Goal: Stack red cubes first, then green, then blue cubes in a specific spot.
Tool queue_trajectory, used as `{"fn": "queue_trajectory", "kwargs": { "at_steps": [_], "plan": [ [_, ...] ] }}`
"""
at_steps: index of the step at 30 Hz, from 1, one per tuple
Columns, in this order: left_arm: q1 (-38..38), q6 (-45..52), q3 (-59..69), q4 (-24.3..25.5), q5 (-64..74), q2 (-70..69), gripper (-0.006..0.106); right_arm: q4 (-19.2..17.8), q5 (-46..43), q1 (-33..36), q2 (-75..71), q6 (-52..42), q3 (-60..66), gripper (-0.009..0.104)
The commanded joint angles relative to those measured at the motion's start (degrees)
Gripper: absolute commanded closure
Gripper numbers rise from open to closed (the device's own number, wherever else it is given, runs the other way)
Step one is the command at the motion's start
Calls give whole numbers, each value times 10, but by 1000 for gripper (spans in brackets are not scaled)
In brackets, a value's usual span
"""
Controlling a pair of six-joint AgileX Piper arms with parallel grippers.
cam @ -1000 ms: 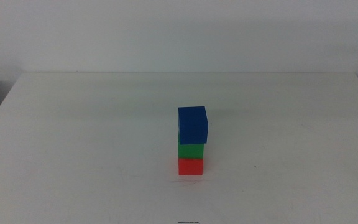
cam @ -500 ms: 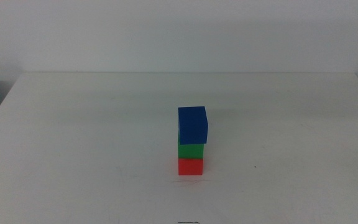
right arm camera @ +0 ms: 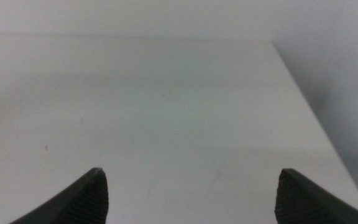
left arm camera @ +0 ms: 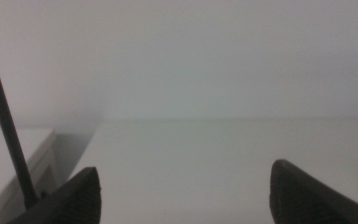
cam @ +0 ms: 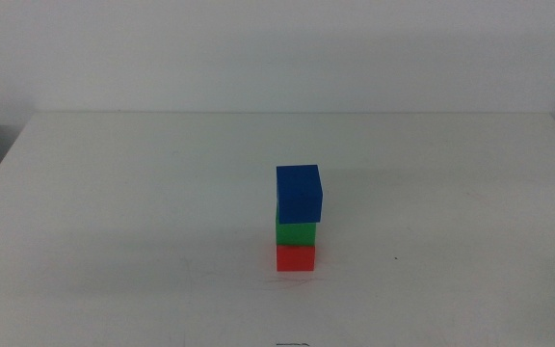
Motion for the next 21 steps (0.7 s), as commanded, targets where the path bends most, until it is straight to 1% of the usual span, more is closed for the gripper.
{"fn": "queue_trajectory", "kwargs": {
  "at_steps": [1,4,8,16,21],
  "plan": [
    [-1,-8,27,-2,-47,-22,9,-5,-43,-4,-27,-5,20,4],
    [-1,-8,74,-2,-46,-56,9,-5,-49,-4,-57,-5,56,4],
    [-1,-8,113,-1,-46,-54,9,-5,-63,-4,-67,-5,79,4],
    [-1,-8,143,-1,-49,-54,9,-5,-63,-4,-67,-5,78,4],
    [-1,-8,143,0,-28,-54,9,-5,-62,-4,-67,-5,78,4]
  ]
}}
